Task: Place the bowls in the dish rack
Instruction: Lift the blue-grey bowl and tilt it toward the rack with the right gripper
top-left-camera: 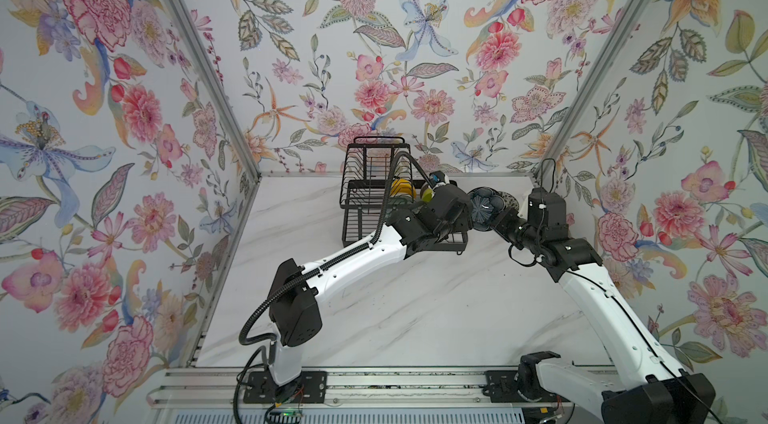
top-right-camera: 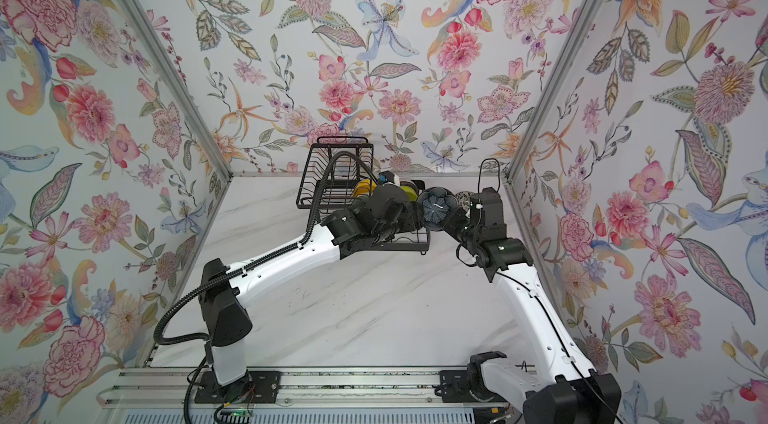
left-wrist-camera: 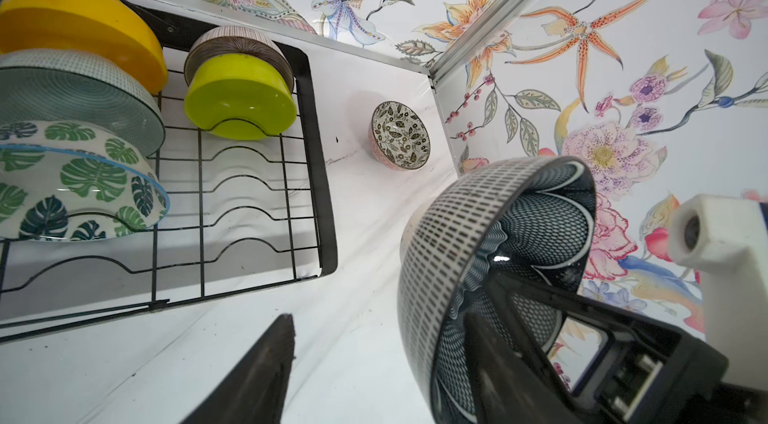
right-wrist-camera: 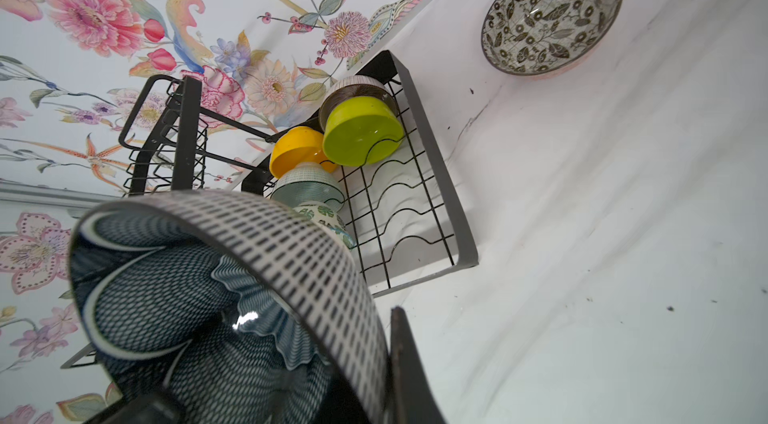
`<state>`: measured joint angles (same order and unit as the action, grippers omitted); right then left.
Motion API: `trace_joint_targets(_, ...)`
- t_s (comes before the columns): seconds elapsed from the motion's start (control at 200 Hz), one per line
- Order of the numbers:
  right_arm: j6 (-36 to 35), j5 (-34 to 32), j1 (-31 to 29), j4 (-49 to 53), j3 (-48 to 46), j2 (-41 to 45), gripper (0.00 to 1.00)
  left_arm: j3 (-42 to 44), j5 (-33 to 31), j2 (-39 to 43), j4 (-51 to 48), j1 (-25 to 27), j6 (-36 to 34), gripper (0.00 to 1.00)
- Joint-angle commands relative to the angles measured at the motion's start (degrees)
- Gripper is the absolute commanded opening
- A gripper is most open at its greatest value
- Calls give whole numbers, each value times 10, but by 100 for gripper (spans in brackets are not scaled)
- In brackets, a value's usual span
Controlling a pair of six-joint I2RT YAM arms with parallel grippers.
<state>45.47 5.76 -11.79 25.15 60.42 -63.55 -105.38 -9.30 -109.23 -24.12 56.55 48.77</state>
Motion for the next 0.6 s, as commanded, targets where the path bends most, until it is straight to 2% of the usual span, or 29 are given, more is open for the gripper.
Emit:
trace_joint_targets(0.0, 10, 16, -13, -42, 4, 19, 0, 30, -3, 16, 4, -5, 11, 61)
trace_joint_targets(0.245, 40, -5, -36, -71, -18, 37, 0, 42, 5, 23, 13, -18, 4, 36)
trace_joint_targets(0.375, 33, -24, -57, -58, -18, 43, 0, 40, 9, 22, 21, -20, -13, 22)
trace_joint_targets(0.535, 39, -31, -68, -54, -32, 56, 0, 65, 13, 28, 47, -20, 4, 6)
trace_joint_targets(0.595, 46, -36, -74, -69, -47, 66, 3, 81, 16, 34, 65, -20, 4, 0)
